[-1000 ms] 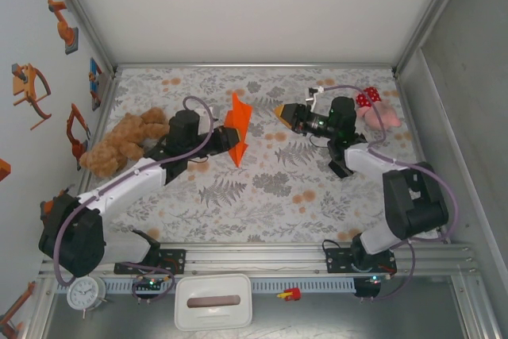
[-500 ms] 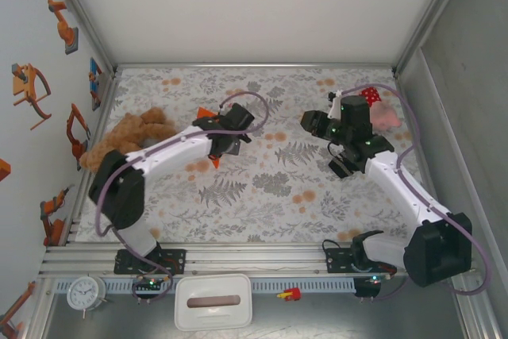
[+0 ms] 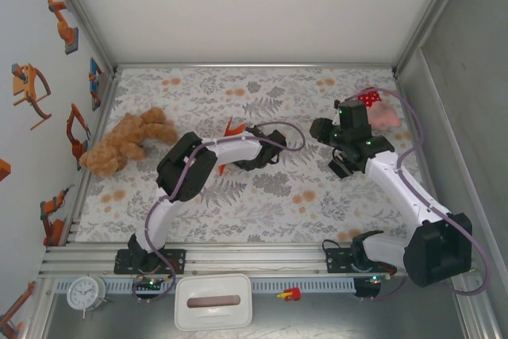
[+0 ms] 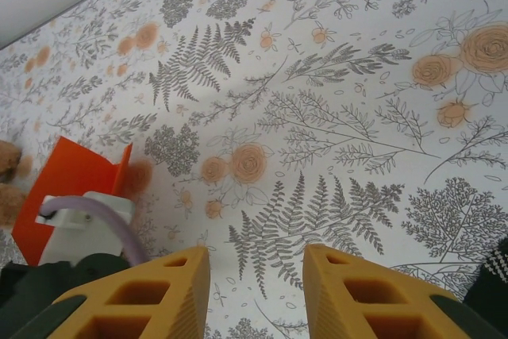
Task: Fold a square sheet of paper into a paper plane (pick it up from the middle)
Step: Turn over the paper at the center of the table.
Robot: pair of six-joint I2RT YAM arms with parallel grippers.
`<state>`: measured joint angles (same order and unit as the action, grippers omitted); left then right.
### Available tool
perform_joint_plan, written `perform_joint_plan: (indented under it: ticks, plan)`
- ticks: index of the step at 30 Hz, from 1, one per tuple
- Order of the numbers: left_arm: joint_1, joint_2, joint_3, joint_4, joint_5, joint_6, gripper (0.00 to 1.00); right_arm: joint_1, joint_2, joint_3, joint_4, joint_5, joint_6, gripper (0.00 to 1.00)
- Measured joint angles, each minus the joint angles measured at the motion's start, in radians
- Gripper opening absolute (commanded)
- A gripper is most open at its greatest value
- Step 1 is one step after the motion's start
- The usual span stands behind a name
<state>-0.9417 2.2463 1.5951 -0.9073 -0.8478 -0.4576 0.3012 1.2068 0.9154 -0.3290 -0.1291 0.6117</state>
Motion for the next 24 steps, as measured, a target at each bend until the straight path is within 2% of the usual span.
perform_joint_plan:
  ticks: [4,15,24]
  plan:
    - [-0.007,0.009,0.007,-0.01,0.016,-0.011,0.22,-0.002,-0.006,-0.001,-0.005,0.005,0.005,0.35]
    - [-0.013,-0.003,0.014,-0.005,0.098,-0.031,0.32,-0.003,-0.006,-0.016,0.005,-0.008,0.043,0.35]
    - [-0.068,-0.138,-0.025,0.081,0.313,-0.073,0.42,-0.003,-0.009,-0.023,0.013,-0.003,0.066,0.35]
